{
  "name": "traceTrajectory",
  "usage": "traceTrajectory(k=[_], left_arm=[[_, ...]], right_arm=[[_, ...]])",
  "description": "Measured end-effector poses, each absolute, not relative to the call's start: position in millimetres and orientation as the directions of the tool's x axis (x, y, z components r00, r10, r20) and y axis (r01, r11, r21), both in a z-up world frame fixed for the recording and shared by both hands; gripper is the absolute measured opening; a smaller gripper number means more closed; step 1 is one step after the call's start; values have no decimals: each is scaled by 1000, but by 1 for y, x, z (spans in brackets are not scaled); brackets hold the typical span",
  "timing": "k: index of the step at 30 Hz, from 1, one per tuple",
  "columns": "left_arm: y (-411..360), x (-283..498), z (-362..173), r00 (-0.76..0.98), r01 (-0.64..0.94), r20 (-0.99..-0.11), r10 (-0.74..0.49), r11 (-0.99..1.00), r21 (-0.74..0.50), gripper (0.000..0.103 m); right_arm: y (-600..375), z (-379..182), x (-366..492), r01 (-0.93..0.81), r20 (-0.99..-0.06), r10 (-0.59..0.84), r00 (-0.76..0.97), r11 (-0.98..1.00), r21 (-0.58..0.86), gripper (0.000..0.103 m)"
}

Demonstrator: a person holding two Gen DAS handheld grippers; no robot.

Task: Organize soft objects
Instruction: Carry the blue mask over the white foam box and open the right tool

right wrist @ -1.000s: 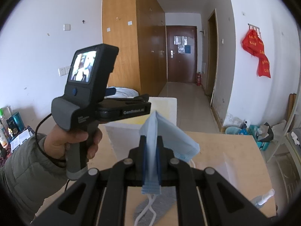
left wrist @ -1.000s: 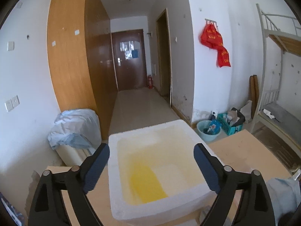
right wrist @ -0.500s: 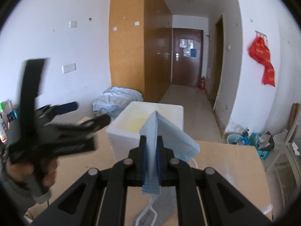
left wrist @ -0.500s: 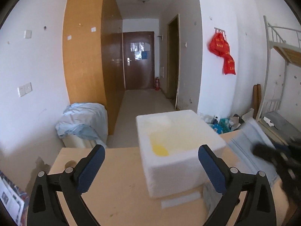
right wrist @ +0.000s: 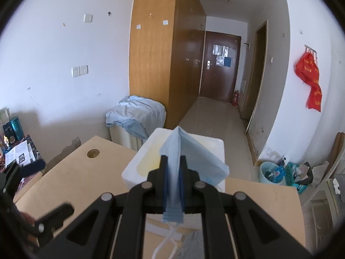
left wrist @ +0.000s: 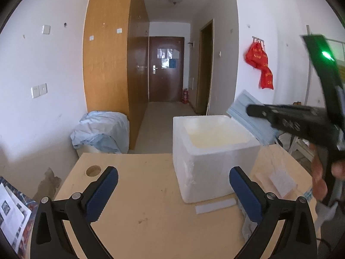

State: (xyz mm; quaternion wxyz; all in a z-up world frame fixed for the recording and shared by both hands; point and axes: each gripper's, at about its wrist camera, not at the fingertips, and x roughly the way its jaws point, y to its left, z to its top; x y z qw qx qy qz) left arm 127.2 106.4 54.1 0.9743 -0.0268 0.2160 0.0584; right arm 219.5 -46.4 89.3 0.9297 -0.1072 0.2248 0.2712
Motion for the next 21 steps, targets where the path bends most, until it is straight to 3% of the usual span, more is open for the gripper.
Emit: traceTrajectory(k=[21], left_arm=[[106,127,41,898,-100,-436,66,993,-56,103]], right_arm=[[-19,50,286,-522,-609,377,698,850,-73,12]])
